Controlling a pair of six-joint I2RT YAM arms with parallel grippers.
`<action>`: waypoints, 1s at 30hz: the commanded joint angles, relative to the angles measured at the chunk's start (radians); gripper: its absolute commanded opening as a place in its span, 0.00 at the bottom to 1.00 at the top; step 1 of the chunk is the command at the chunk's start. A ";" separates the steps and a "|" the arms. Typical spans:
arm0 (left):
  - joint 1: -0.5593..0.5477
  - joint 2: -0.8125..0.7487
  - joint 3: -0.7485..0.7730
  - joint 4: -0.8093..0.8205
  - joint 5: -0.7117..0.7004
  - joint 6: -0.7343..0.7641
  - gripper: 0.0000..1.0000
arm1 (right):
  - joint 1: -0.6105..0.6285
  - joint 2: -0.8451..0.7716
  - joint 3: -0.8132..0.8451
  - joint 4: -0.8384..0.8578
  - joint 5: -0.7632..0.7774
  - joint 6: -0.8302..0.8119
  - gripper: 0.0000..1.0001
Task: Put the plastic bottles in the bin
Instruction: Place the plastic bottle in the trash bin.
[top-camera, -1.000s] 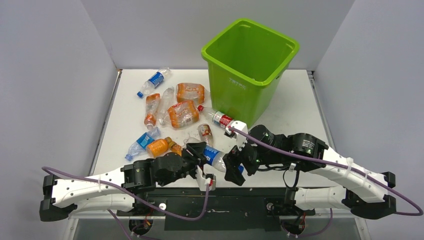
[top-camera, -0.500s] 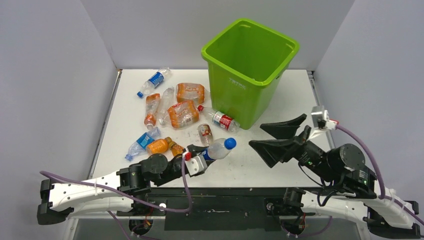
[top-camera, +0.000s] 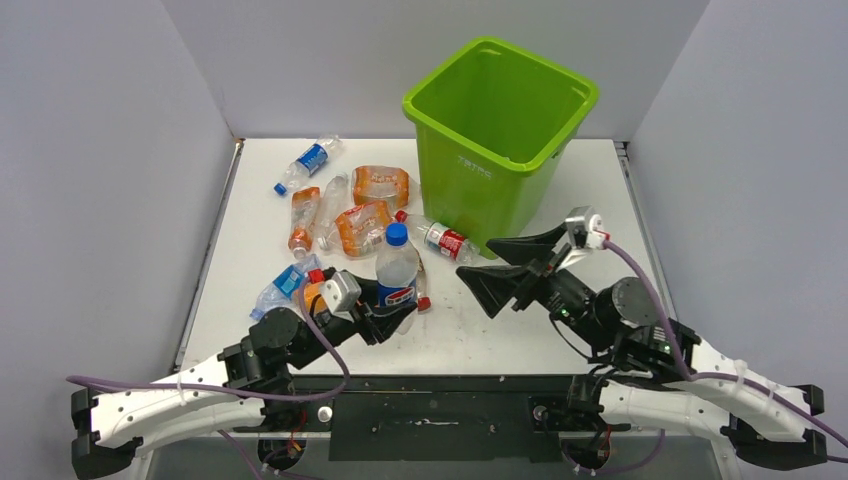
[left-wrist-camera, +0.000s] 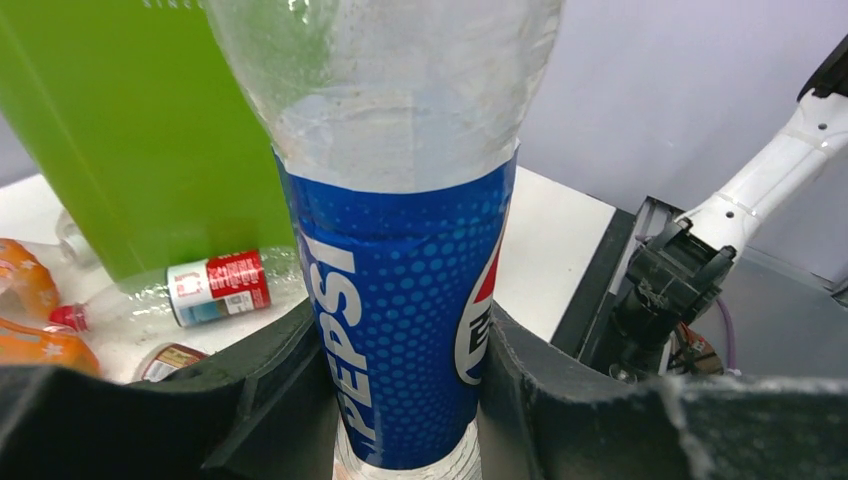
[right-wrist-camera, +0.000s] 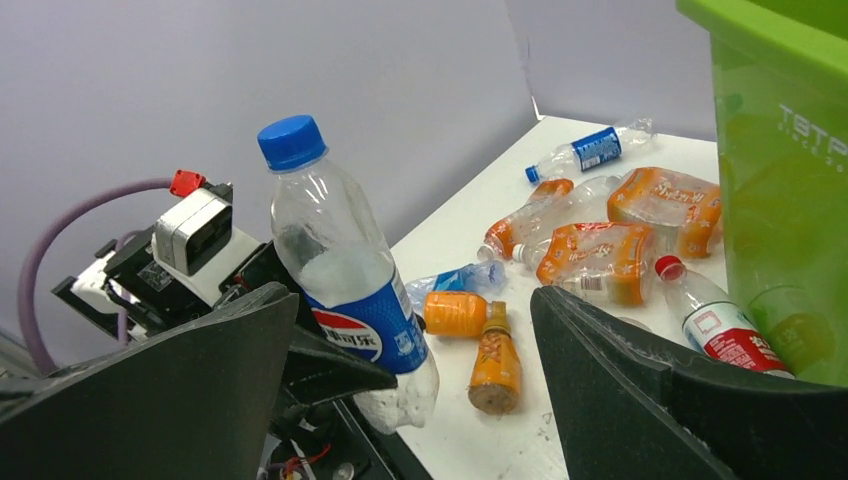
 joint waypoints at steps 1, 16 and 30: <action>0.007 0.033 0.063 0.000 0.050 -0.059 0.00 | 0.001 0.061 -0.025 0.161 -0.028 -0.030 0.90; 0.016 0.078 0.088 -0.045 0.075 -0.043 0.00 | 0.002 0.201 -0.040 0.406 -0.061 -0.088 0.92; 0.024 0.125 0.068 -0.018 0.117 0.016 0.00 | 0.003 0.315 0.087 0.206 0.043 -0.080 0.65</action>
